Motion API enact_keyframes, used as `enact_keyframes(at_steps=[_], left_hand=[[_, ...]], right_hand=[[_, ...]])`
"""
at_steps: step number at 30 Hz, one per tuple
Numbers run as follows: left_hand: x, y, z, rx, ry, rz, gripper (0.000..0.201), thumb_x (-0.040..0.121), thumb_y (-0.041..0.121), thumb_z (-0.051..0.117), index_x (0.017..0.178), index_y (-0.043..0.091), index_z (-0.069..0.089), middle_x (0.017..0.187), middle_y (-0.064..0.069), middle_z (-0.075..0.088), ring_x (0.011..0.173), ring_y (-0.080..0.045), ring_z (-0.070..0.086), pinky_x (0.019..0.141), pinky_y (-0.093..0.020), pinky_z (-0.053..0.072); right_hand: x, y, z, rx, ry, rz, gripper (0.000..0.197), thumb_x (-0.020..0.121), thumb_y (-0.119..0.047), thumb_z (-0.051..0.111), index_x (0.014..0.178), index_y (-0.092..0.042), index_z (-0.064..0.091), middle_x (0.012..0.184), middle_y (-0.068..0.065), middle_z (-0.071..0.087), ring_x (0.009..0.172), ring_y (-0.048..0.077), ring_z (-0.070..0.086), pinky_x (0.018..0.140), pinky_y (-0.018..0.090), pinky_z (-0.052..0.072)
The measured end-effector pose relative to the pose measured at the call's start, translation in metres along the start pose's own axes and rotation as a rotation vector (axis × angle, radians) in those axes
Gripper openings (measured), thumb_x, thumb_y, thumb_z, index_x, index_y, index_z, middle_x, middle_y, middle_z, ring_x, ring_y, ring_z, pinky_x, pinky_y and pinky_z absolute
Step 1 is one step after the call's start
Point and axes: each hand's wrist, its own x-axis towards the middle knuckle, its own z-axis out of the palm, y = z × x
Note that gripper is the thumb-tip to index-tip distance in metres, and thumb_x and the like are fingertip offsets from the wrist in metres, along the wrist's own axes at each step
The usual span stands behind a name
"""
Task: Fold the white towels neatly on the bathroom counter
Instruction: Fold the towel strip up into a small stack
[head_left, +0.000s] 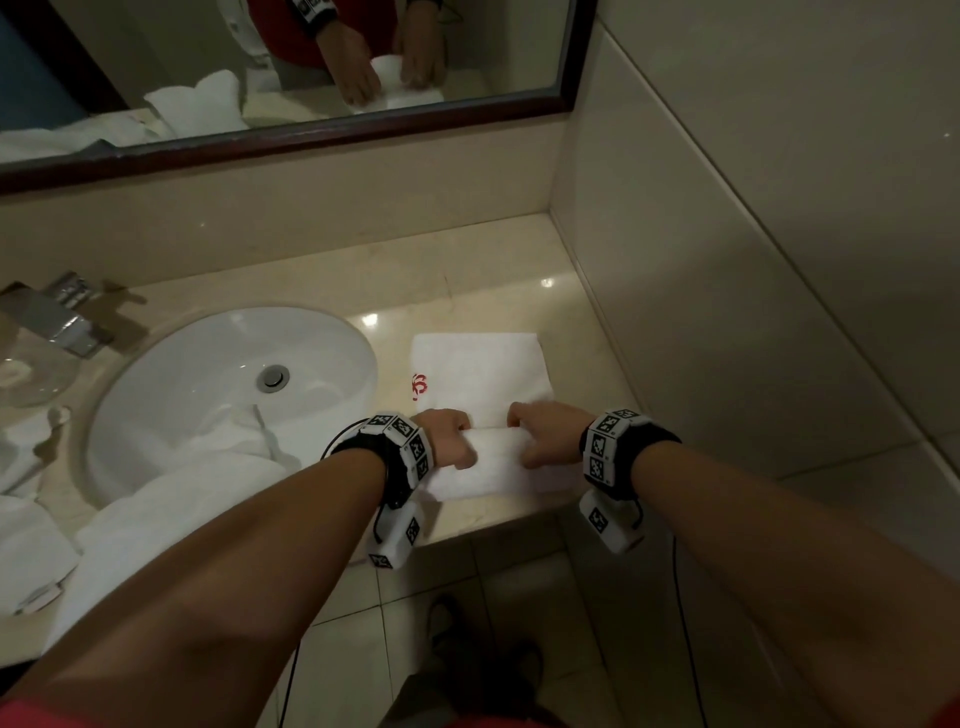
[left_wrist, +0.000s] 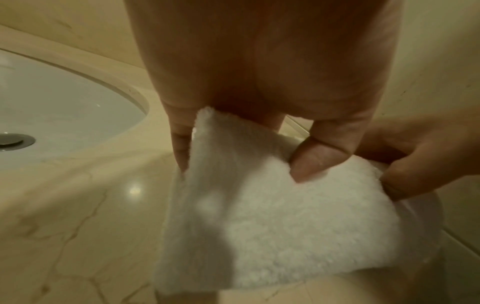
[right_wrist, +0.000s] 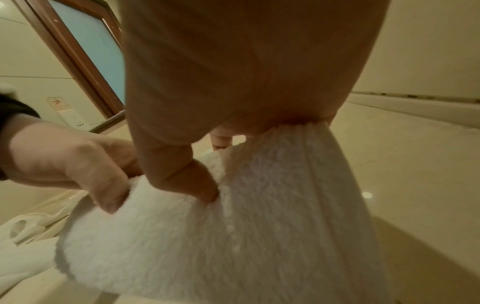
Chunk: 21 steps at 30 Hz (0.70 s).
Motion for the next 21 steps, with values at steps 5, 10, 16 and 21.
enact_keyframes(at_steps=[5,10,16,21], left_hand=[[0.010,-0.003,-0.002,0.028,0.020,0.003,0.035,0.070,0.031,0.065,0.103,0.020,0.066,0.098,-0.001,0.065,0.088,-0.021,0.059,0.066,-0.025,0.040],[0.015,-0.004,-0.001,0.094,0.051,0.003,0.038,0.076,0.034,0.066,0.111,0.019,0.066,0.108,-0.002,0.065,0.097,-0.023,0.060,0.076,-0.026,0.044],[0.010,0.002,0.003,0.101,0.188,0.029,0.045,0.068,0.022,0.060,0.112,0.032,0.058,0.107,0.007,0.063,0.097,-0.018,0.059,0.088,-0.033,0.044],[-0.001,0.003,0.009,0.256,0.363,0.114,0.040,0.074,0.017,0.055,0.110,0.033,0.051,0.115,0.007,0.051,0.107,-0.020,0.049,0.095,-0.037,0.039]], right_hand=[[0.010,0.003,-0.003,-0.074,0.031,0.000,0.043,0.075,-0.037,0.065,0.114,-0.020,0.055,0.107,0.003,0.048,0.096,0.024,0.053,0.082,0.040,0.051],[0.014,0.004,0.001,-0.133,0.052,0.032,0.044,0.078,-0.038,0.061,0.119,-0.023,0.059,0.111,0.006,0.047,0.102,0.026,0.050,0.086,0.040,0.048],[0.009,0.003,0.002,-0.092,0.100,0.032,0.054,0.080,-0.031,0.061,0.133,-0.030,0.048,0.121,0.003,0.053,0.109,0.025,0.053,0.092,0.040,0.047],[-0.002,0.000,0.003,-0.167,0.263,0.006,0.042,0.083,-0.024,0.061,0.123,-0.026,0.047,0.118,0.002,0.050,0.103,0.022,0.051,0.088,0.037,0.047]])
